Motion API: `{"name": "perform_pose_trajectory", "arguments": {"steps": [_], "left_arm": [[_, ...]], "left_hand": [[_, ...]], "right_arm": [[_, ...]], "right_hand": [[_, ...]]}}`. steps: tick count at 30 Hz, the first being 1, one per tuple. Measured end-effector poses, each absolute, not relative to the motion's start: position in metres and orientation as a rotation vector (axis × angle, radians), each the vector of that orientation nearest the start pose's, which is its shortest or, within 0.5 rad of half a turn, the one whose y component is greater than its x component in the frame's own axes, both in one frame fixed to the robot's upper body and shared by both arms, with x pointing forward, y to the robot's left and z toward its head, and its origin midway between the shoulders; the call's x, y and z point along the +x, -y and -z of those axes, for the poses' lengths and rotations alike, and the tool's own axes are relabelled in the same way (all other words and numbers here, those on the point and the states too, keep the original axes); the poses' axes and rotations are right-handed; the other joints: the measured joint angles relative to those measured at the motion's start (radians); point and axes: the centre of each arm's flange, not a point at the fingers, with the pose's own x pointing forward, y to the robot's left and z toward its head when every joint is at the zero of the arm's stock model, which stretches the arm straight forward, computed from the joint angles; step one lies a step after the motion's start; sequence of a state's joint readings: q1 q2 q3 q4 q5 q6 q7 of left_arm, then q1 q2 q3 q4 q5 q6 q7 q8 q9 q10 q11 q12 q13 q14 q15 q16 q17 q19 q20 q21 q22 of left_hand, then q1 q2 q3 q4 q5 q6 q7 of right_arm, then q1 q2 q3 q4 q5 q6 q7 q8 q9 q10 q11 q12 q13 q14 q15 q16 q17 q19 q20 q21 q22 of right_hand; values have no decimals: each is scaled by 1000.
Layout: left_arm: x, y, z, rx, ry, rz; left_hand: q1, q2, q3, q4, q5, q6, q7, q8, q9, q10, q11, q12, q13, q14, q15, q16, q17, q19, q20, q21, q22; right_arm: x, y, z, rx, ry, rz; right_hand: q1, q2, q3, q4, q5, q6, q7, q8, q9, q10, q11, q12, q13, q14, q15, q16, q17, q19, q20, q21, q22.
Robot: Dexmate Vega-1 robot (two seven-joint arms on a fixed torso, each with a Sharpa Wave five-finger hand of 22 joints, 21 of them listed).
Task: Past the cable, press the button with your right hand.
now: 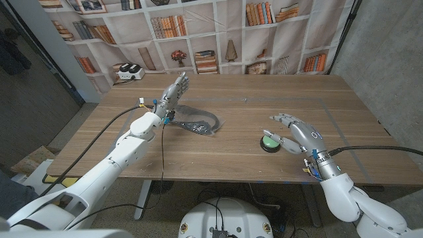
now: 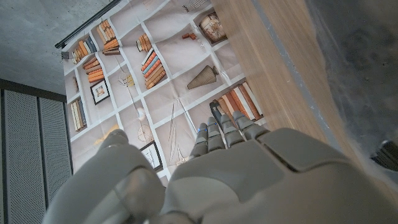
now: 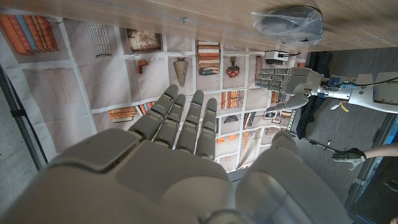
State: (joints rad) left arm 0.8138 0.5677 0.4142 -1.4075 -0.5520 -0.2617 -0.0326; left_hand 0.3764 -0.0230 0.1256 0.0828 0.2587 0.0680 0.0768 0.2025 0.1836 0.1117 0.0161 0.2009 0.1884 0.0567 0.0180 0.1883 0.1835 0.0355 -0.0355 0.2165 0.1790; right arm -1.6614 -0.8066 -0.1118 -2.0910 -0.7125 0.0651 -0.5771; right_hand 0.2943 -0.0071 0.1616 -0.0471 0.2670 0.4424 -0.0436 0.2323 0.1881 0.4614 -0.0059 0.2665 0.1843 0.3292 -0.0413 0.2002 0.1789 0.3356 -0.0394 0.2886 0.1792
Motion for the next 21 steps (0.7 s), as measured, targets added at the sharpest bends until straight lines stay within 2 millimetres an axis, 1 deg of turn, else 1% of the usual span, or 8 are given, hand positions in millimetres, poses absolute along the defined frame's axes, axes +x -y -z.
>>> {"name": "perform_pose_trajectory", "arguments": {"steps": [5, 7, 10, 14, 15, 16, 17, 21], "left_arm": [[635, -263, -9, 126, 663, 282], [634, -263, -10, 125, 666, 282], [633, -264, -10, 122, 670, 282], [632, -264, -8, 116, 671, 285], [632, -264, -8, 115, 672, 286], [632, -264, -8, 115, 672, 287], [632, -264, -8, 114, 672, 288], [631, -263, -8, 114, 673, 292]], "left_hand": [[0, 0, 0, 0, 0, 0, 0, 0, 0, 0, 0, 0, 0, 0, 0, 0, 0, 0, 0, 0, 0], [0, 0, 0, 0, -4, 0, 0, 0, 0, -5, 5, 0, 0, 0, 0, 0, 0, 0, 0, 0, 0], [0, 0, 0, 0, -4, 0, 0, 0, 0, -5, 5, 0, 0, 0, 0, 0, 0, 0, 0, 0, 0], [0, 0, 0, 0, -4, 0, 0, 0, 0, -5, 5, 0, 0, 0, 0, 0, 0, -6, 6, 0, 0], [0, 0, 0, 0, -4, 0, 0, 0, 0, -5, 5, 0, 0, 0, 0, 0, 0, -6, 6, 0, 0], [0, 0, 0, 0, -4, 0, 0, 0, 0, -5, 5, 0, 0, 0, 0, 0, 0, -6, 6, -1, 0], [0, 0, 0, 0, -4, 0, 0, 0, 0, -5, 5, 0, 0, 0, 0, 0, 0, -6, 5, -5, 0], [0, 0, 0, 0, -4, 0, 0, 0, 0, -5, 5, 0, 0, 0, 0, 0, 0, -14, 2, -6, 0]], "right_arm": [[427, 263, 125, -1237, 912, 194], [428, 263, 126, -1243, 904, 196], [429, 263, 127, -1248, 898, 194], [430, 263, 127, -1252, 891, 189], [430, 263, 127, -1252, 888, 187], [431, 263, 128, -1253, 885, 185], [431, 263, 127, -1254, 884, 184], [432, 263, 128, -1259, 876, 177]], "right_hand": [[4, 4, 3, -3, 0, 0, 0, -3, 0, -8, 9, -8, 0, 12, 0, 0, 0, 9, -2, 0, 0], [4, 4, 3, -3, 0, 0, 0, -9, 0, -11, 11, -8, 0, 37, 0, 9, 0, 13, -5, -4, 0], [9, 9, 5, -5, 0, 0, 0, -9, 0, -11, 11, -8, 0, 80, -2, 20, 0, 20, -2, -8, 0], [10, 19, 7, -7, 0, 2, -2, -14, 5, 6, -6, -8, 0, 153, -5, 39, 5, 29, -4, -15, 0], [12, 27, 7, -7, 0, 4, -3, -14, 5, 11, -3, -9, 0, 171, -5, 44, 5, 29, -3, -15, 0], [12, 28, 7, -7, 0, 4, -3, -18, 5, 15, -4, -8, 0, 188, -7, 48, 5, 32, 0, -15, 0], [14, 29, 8, -8, 0, 2, -6, -18, 5, 18, -7, -8, 0, 201, -7, 52, 5, 36, -4, -16, 0], [17, 33, 11, -11, 0, 9, -16, -18, 5, 33, -11, -8, 0, 214, -10, 54, 6, 39, -7, -23, 0]]}}
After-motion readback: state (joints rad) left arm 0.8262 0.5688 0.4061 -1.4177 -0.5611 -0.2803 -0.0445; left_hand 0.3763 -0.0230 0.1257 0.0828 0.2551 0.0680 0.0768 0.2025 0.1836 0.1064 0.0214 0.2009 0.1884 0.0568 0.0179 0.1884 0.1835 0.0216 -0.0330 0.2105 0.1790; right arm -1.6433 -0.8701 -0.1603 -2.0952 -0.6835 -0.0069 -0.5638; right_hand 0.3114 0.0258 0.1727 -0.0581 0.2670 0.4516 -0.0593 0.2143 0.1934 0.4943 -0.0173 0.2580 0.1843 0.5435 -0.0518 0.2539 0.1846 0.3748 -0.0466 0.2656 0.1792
